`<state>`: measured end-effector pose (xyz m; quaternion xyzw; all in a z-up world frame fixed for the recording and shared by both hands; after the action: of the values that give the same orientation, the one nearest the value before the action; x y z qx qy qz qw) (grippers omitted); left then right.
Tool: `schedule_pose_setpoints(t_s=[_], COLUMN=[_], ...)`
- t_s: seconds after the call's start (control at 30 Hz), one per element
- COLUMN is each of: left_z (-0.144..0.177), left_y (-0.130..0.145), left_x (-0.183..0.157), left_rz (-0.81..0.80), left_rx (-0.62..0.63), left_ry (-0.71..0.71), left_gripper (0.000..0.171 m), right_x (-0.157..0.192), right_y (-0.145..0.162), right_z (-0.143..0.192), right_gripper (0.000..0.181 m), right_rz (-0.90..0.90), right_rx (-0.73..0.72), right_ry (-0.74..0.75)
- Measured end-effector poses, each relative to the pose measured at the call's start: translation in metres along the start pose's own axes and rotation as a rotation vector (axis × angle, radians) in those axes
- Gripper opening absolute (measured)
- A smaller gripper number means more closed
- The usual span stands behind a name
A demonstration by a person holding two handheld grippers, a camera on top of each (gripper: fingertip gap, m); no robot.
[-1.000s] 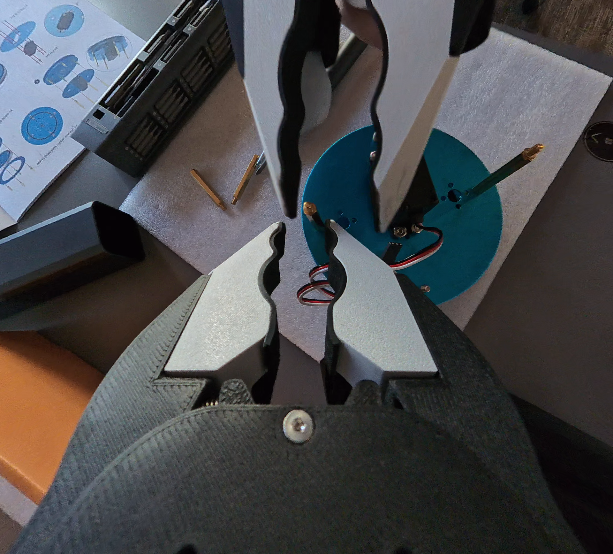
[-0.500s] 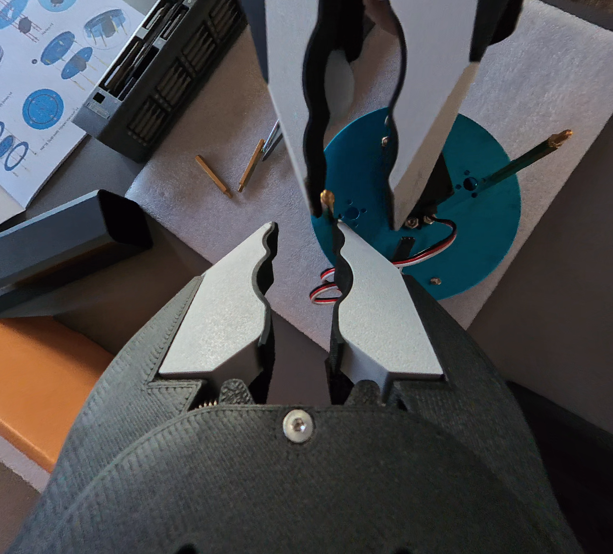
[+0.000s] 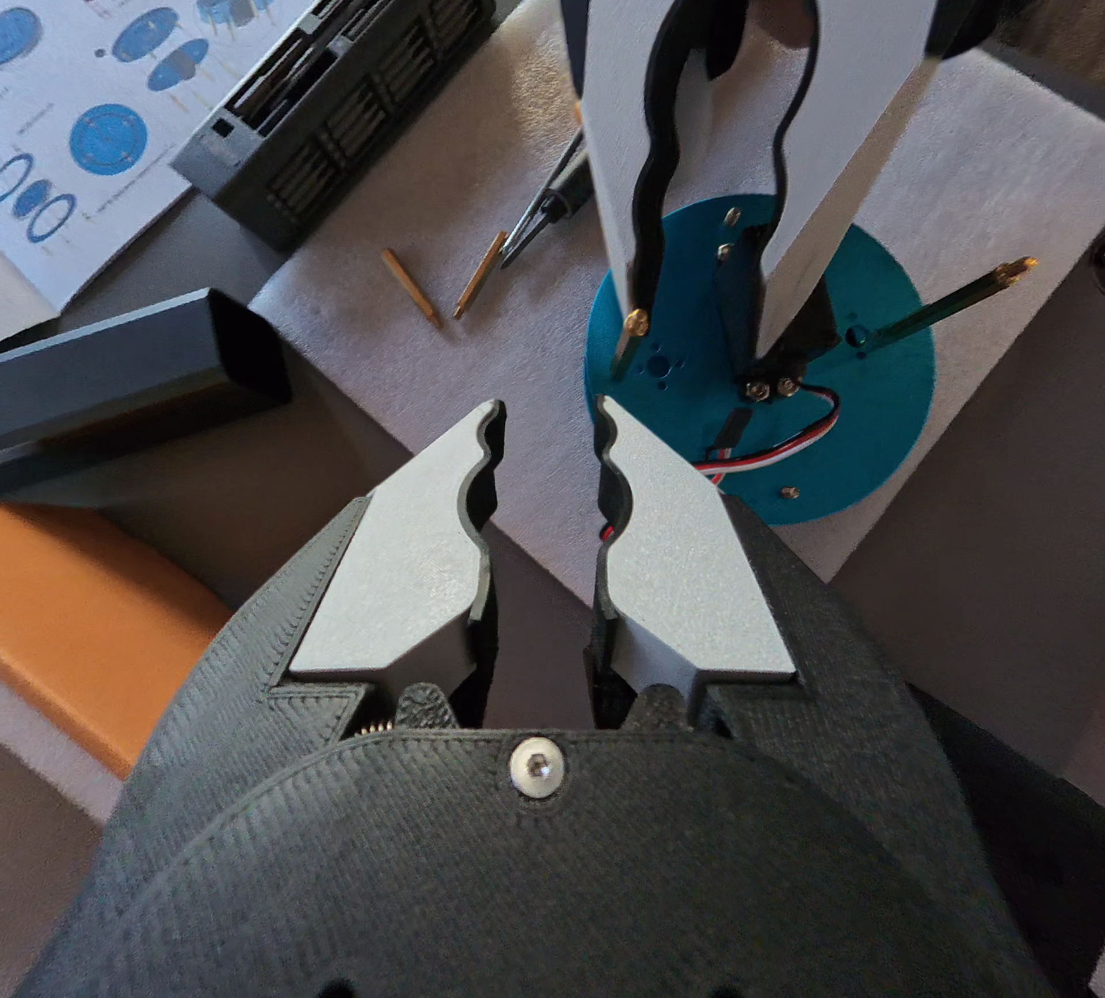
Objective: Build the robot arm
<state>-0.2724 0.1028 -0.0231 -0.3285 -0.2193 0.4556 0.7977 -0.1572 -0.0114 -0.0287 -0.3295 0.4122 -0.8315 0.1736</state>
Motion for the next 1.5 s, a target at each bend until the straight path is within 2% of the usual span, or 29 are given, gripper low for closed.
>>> schedule_pose_setpoints(t_s=[0.1,0.17,0.3,0.37,0.47,0.53,0.6,0.7,0.73,0.8,0.9,1.03,1.1,1.13,1.17,1.2,1.33,1.4,1.47,1.5], left_z=[0.0,-0.003,-0.004,0.002,0.004,-0.002,-0.008,-0.007,-0.004,0.001,-0.002,-0.013,-0.01,-0.007,-0.004,-0.001,-0.003,-0.008,-0.008,-0.006], left_y=[-0.006,-0.011,-0.007,-0.003,-0.008,-0.012,-0.012,-0.006,-0.004,-0.002,-0.009,-0.012,-0.009,-0.006,-0.004,-0.003,-0.011,-0.013,-0.01,-0.007], left_x=[-0.006,-0.008,-0.001,0.002,-0.006,-0.01,-0.008,-0.001,0.002,0.003,-0.007,-0.006,-0.002,0.0,0.002,0.002,-0.005,-0.004,0.0,0.003], left_rz=[0.008,-0.022,0.0,0.002,-0.001,-0.038,-0.067,-0.008,0.002,0.007,-0.007,-0.044,0.005,0.019,0.017,0.01,0.006,-0.012,-0.001,0.012], left_rx=[-0.033,-0.036,0.009,0.011,-0.049,-0.038,-0.004,0.019,0.018,-0.004,-0.029,0.011,0.028,0.032,0.03,0.02,-0.017,-0.01,0.001,0.008], left_ry=[0.049,0.034,0.004,-0.017,0.053,0.045,-0.003,-0.01,-0.02,-0.019,0.045,-0.021,-0.02,-0.022,-0.035,-0.038,0.015,-0.004,-0.011,-0.02], left_gripper=[0.031,0.033,0.038,0.031,0.036,0.039,0.038,0.043,0.034,0.033,0.04,0.042,0.047,0.048,0.037,0.037,0.041,0.041,0.045,0.047], right_x=[-0.005,-0.004,0.0,0.0,-0.005,-0.005,-0.003,-0.001,0.0,-0.002,-0.006,-0.002,0.001,0.004,0.006,0.005,0.0,0.002,0.004,0.005], right_y=[-0.005,-0.007,-0.003,-0.002,-0.005,-0.008,-0.007,-0.003,-0.002,-0.002,-0.006,-0.003,0.0,0.002,0.002,0.0,-0.01,-0.01,-0.006,-0.005], right_z=[-0.002,-0.01,-0.008,0.0,0.002,-0.005,-0.012,-0.007,-0.003,0.002,-0.001,-0.014,-0.01,-0.007,-0.005,-0.002,-0.007,-0.014,-0.014,-0.01], right_gripper=[0.04,0.045,0.043,0.037,0.042,0.046,0.047,0.046,0.042,0.04,0.051,0.055,0.052,0.044,0.044,0.045,0.055,0.053,0.057,0.054], right_rz=[0.016,0.016,-0.002,-0.009,-0.005,-0.012,-0.021,-0.041,-0.047,-0.044,-0.031,-0.028,-0.009,0.01,0.025,0.039,0.073,0.051,0.028,0.035], right_rx=[-0.048,-0.055,0.001,-0.015,-0.063,-0.077,-0.037,0.001,0.0,-0.026,-0.052,0.045,0.082,0.092,0.084,0.066,0.007,0.034,0.07,0.075], right_ry=[0.029,-0.003,-0.019,-0.01,0.012,-0.014,-0.057,-0.041,-0.051,-0.028,-0.01,-0.041,-0.016,-0.024,-0.009,0.025,0.047,-0.005,0.009,0.02])
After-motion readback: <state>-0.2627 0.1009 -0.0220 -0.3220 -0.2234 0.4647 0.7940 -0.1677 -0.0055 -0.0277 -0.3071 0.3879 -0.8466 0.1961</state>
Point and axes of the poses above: each gripper's, where its closed fingertips meet, z back along the fingers, y out of its underside, x = y × z across the jaws, the point moved 10 cm from there along z, back along the fingers, and after that the axes turned 5 degrees about -x, right-handed, at the moved point
